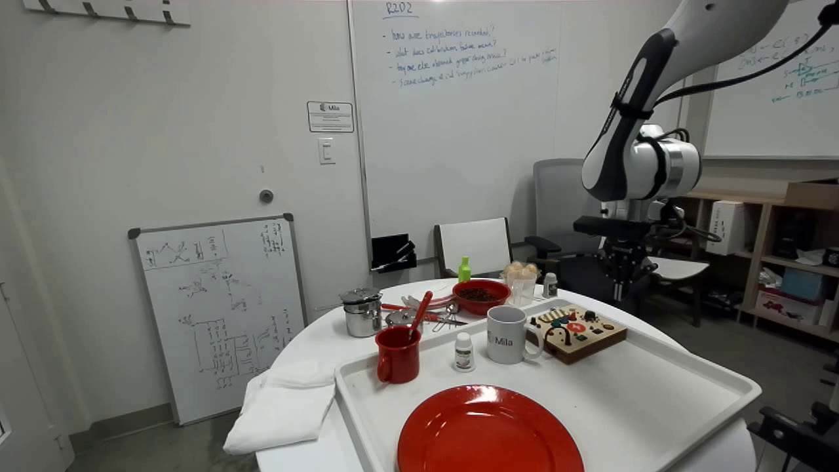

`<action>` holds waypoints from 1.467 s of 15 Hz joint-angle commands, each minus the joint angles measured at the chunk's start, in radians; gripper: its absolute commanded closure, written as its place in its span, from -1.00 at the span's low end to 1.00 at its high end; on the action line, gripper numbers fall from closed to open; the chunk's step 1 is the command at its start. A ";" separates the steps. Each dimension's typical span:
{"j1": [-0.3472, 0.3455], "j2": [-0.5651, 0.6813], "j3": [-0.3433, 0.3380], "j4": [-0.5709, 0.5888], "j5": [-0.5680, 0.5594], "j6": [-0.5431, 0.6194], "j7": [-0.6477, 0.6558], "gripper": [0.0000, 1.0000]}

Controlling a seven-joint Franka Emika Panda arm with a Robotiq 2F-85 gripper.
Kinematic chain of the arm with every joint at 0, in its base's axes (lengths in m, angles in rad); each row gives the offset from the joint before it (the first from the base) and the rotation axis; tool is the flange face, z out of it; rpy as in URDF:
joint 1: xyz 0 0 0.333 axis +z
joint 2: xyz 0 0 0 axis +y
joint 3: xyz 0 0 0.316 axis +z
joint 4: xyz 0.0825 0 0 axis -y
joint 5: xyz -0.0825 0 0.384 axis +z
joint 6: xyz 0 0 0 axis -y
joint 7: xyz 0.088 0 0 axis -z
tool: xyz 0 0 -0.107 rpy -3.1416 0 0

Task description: Press the button on the bottom right corner

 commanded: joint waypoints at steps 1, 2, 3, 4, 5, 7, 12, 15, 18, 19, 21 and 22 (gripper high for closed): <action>-0.012 0.052 0.013 0.057 0.048 -0.016 -0.032 0.91; -0.014 0.060 0.015 0.063 0.053 -0.015 -0.033 0.91; -0.015 0.068 0.015 0.070 0.056 -0.013 -0.033 0.91; -0.017 0.076 0.016 0.078 0.060 -0.014 -0.033 0.91; -0.019 0.085 0.017 0.087 0.063 -0.017 -0.033 0.91; -0.021 0.101 0.018 0.104 0.067 -0.024 -0.032 0.91; -0.034 0.139 0.023 0.143 0.080 -0.042 -0.032 0.91; -0.038 0.158 0.021 0.161 0.083 -0.055 -0.031 0.91; -0.042 0.172 0.021 0.179 0.085 -0.068 -0.031 0.91; -0.043 0.175 0.020 0.183 0.085 -0.072 -0.030 0.91; -0.044 0.184 0.020 0.194 0.084 -0.079 -0.029 0.91; -0.045 0.189 0.020 0.200 0.085 -0.083 -0.030 0.91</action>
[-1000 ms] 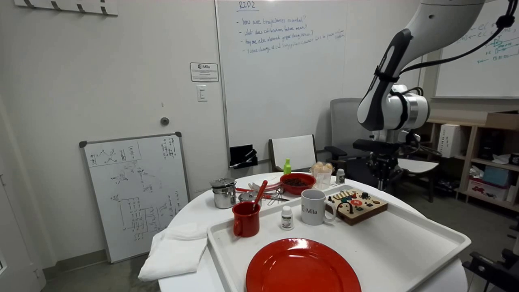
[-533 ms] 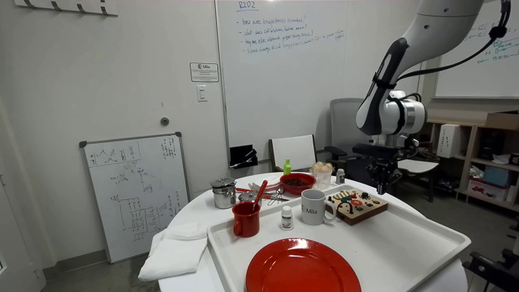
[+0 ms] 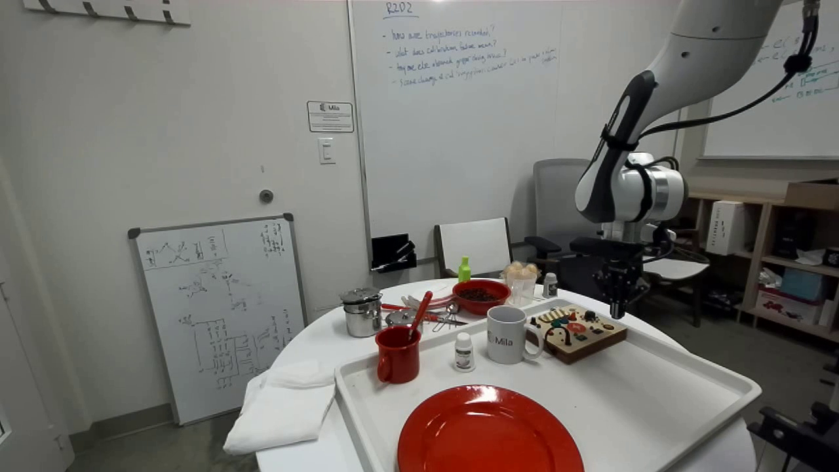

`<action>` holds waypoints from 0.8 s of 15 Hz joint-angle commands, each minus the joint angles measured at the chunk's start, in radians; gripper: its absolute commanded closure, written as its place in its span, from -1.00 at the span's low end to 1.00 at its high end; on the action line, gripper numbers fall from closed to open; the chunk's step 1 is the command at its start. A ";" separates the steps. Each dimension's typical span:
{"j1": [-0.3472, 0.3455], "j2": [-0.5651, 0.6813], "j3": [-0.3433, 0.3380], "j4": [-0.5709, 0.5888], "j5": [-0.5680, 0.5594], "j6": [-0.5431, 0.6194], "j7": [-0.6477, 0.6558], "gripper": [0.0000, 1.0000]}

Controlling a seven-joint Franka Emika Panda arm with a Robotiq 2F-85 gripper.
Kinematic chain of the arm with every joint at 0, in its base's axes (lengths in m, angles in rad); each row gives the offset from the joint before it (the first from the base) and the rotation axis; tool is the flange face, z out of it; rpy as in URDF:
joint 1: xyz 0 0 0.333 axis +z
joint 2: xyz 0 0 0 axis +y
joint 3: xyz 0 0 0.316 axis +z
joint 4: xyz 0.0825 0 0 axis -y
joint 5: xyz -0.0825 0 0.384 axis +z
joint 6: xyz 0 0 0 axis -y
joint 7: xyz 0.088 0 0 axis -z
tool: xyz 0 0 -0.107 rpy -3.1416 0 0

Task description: Press the button on the bottom right corner

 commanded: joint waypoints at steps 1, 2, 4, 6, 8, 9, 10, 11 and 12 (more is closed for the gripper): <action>-0.009 0.033 0.007 0.049 0.032 -0.030 -0.029 0.91; -0.009 0.036 0.006 0.053 0.031 -0.034 -0.029 0.91; -0.008 0.043 0.005 0.062 0.030 -0.043 -0.027 0.91; -0.007 0.050 0.005 0.072 0.030 -0.051 -0.026 0.91; -0.007 0.057 0.004 0.080 0.029 -0.057 -0.026 0.91; -0.007 0.059 0.004 0.083 0.029 -0.059 -0.026 0.91; -0.006 0.060 0.004 0.085 0.029 -0.061 -0.026 0.91; -0.007 0.062 0.004 0.087 0.029 -0.062 -0.025 0.91; -0.007 0.063 0.005 0.090 0.030 -0.064 -0.025 0.91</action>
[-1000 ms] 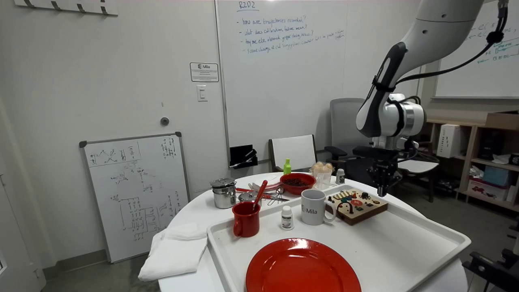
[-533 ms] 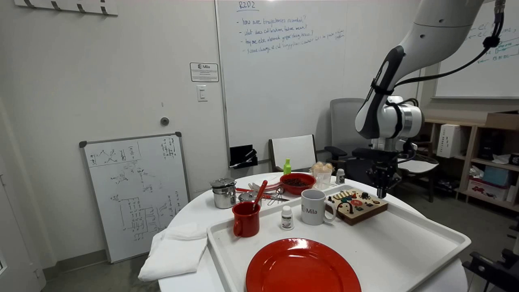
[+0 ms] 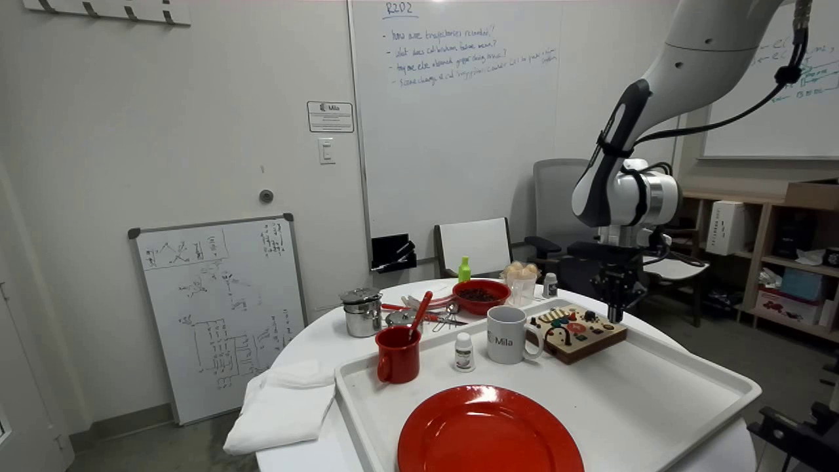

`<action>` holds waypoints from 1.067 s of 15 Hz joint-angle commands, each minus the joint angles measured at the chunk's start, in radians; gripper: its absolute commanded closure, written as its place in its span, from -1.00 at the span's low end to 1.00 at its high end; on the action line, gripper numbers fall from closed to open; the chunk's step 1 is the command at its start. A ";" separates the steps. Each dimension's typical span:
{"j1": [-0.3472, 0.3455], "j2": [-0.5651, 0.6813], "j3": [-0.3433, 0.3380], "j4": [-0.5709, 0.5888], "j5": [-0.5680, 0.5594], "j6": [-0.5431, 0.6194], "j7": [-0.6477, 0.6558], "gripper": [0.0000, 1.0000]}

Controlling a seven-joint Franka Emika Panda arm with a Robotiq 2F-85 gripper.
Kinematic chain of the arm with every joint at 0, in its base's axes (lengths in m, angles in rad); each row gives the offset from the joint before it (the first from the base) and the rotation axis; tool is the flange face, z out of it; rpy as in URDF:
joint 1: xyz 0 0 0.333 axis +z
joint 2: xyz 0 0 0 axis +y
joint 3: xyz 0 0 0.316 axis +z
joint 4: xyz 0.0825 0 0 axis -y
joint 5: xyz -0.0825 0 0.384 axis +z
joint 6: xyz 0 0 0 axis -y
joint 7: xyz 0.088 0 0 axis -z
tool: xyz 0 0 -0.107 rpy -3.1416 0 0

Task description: Press the button on the bottom right corner

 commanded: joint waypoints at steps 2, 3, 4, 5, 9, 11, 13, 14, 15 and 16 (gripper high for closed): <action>-0.006 0.027 0.004 0.045 0.029 -0.028 -0.025 0.91; -0.006 0.030 0.004 0.048 0.029 -0.029 -0.024 0.91; -0.006 0.032 0.004 0.050 0.029 -0.031 -0.024 0.91; -0.005 0.034 0.004 0.053 0.029 -0.034 -0.024 0.91; -0.005 0.038 0.004 0.059 0.029 -0.041 -0.023 0.91; -0.005 0.041 0.004 0.064 0.029 -0.043 -0.023 0.91; -0.005 0.044 0.004 0.067 0.029 -0.044 -0.022 0.91; -0.004 0.046 0.003 0.069 0.029 -0.046 -0.021 0.91; -0.004 0.048 0.003 0.070 0.028 -0.047 -0.020 0.91; -0.004 0.050 0.002 0.072 0.028 -0.048 -0.019 0.91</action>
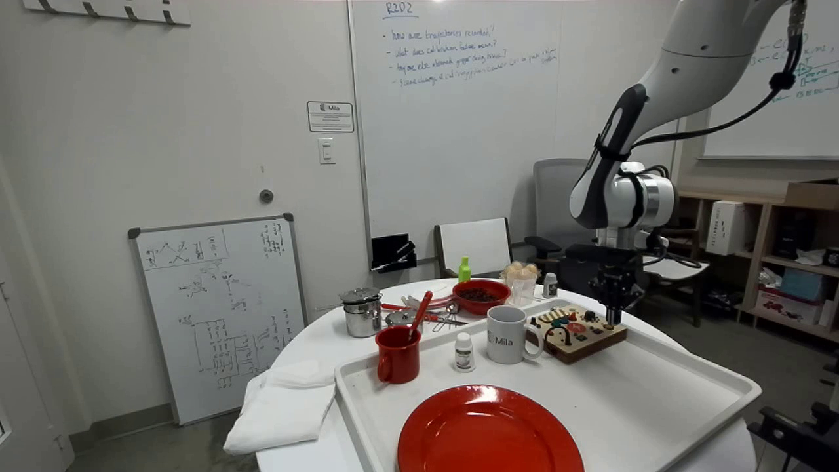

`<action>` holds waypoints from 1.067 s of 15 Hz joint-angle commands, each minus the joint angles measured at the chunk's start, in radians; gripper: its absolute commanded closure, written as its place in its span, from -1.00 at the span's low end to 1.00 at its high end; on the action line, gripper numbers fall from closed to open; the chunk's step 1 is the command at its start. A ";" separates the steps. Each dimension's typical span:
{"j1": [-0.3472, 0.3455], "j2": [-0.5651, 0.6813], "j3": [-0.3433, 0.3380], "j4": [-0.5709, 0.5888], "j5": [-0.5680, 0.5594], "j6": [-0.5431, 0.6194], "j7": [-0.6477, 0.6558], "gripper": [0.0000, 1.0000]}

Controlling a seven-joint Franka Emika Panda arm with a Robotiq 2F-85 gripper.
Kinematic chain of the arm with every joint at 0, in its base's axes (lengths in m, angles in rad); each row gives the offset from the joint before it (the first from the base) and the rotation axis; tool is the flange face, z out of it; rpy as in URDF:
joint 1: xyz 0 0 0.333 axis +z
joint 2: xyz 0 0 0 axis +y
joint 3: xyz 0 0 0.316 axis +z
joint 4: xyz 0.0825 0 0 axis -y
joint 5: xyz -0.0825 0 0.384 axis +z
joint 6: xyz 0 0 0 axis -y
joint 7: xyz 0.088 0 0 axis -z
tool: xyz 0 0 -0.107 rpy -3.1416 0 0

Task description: Press the button on the bottom right corner

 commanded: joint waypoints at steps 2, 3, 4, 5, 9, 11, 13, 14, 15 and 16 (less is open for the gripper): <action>-0.004 0.033 0.001 0.045 0.027 -0.024 -0.018 0.90; -0.004 0.037 0.002 0.049 0.028 -0.024 -0.019 0.91; -0.003 0.041 0.001 0.052 0.027 -0.023 -0.019 0.91; -0.002 0.045 0.000 0.055 0.026 -0.024 -0.018 0.91; -0.002 0.059 0.000 0.068 0.025 -0.025 -0.017 0.91; -0.002 0.062 -0.001 0.073 0.025 -0.026 -0.017 0.91; -0.003 0.061 0.000 0.074 0.025 -0.030 -0.018 0.91; -0.004 0.056 0.000 0.070 0.026 -0.027 -0.019 0.91; -0.005 0.052 -0.001 0.067 0.027 -0.027 -0.020 0.91; -0.005 0.049 -0.001 0.065 0.027 -0.027 -0.020 0.91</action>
